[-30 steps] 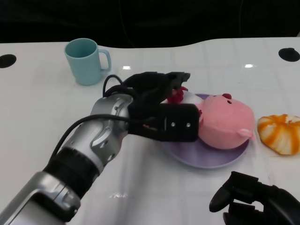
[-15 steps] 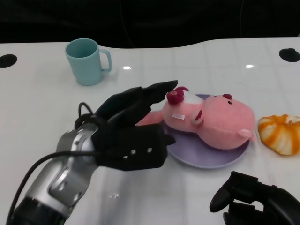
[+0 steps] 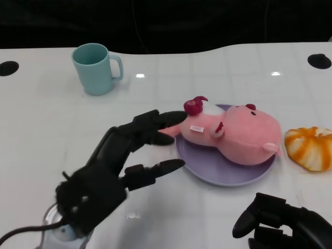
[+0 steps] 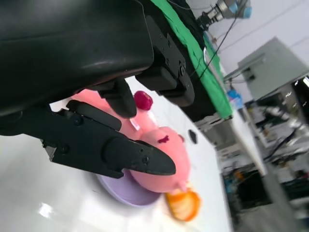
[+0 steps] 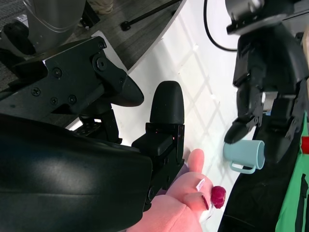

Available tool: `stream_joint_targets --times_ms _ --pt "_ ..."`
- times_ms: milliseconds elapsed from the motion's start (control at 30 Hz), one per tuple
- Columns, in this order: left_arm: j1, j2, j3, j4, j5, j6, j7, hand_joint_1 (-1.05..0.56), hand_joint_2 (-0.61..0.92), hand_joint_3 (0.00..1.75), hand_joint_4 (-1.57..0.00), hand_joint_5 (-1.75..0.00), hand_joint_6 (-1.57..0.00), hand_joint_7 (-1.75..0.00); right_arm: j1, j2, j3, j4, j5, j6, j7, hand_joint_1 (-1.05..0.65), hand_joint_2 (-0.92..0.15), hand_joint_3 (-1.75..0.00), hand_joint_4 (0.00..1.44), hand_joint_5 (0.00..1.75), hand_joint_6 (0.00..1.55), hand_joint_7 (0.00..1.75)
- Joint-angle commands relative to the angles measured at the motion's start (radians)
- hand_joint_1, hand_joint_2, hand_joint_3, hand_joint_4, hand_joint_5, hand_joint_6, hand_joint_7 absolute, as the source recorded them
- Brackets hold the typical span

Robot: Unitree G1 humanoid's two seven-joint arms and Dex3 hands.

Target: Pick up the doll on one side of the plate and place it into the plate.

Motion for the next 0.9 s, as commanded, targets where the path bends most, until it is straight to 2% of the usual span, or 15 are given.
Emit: stream_joint_targets --times_ms 33,100,133,233,300,500,667,900 --pt "0.085 -0.02 0.031 -0.093 -0.084 0.072 0.003 -0.16 0.74 0.51 -0.62 -1.18 -0.67 -0.69 0.014 -0.014 -0.012 -0.012 -0.002 -0.019 0.005 -0.08 -0.62 -1.11 0.66 1.75 0.52 1.39" --pt "0.13 -0.02 0.034 -0.148 -0.106 0.127 0.008 -0.12 0.59 0.88 -0.68 -1.25 -0.68 -0.91 0.019 -0.018 -0.012 -0.019 -0.004 -0.016 0.004 -0.09 -0.62 -1.11 0.66 1.75 0.52 1.39" --pt "0.149 -0.016 0.033 -0.171 -0.105 0.149 0.009 -0.06 0.52 1.08 -0.73 -1.36 -0.7 -1.1 0.021 -0.018 -0.013 -0.022 -0.002 -0.012 0.003 -0.08 -0.62 -1.11 0.66 1.75 0.51 1.39" --pt "0.188 -0.016 0.034 -0.225 -0.117 0.225 0.012 0.0 0.45 1.29 -0.79 -1.52 -0.75 -1.3 0.023 -0.017 -0.013 -0.027 -0.001 -0.005 0.0 -0.07 -0.62 -1.1 0.65 1.75 0.51 1.39" --pt "0.217 -0.026 0.043 -0.268 -0.162 0.303 0.01 0.02 0.43 1.44 -0.87 -1.68 -0.8 -1.45 0.024 -0.016 -0.012 -0.03 -0.004 -0.003 -0.004 -0.07 -0.62 -1.1 0.65 1.75 0.51 1.39" --pt "0.279 -0.043 0.075 -0.384 -0.264 0.487 0.036 -0.02 0.41 1.49 -0.95 -1.74 -0.87 -1.55 0.016 -0.017 -0.01 -0.032 -0.002 -0.002 -0.005 -0.07 -0.63 -1.1 0.65 1.75 0.51 1.39" --pt "0.315 -0.019 0.086 -0.444 -0.299 0.573 0.038 -0.05 0.4 1.49 -0.97 -1.75 -0.82 -1.7 0.008 -0.018 -0.014 -0.028 0.0 -0.001 -0.002 -0.07 -0.64 -1.1 0.65 1.75 0.5 1.39" --pt "0.346 -0.022 0.11 -0.496 -0.35 0.67 0.053 -0.06 0.42 1.44 -0.94 -1.75 -0.77 -1.73 0.005 -0.019 -0.027 -0.015 0.005 -0.011 0.008 -0.06 -0.63 -1.11 0.65 1.75 0.5 1.4"
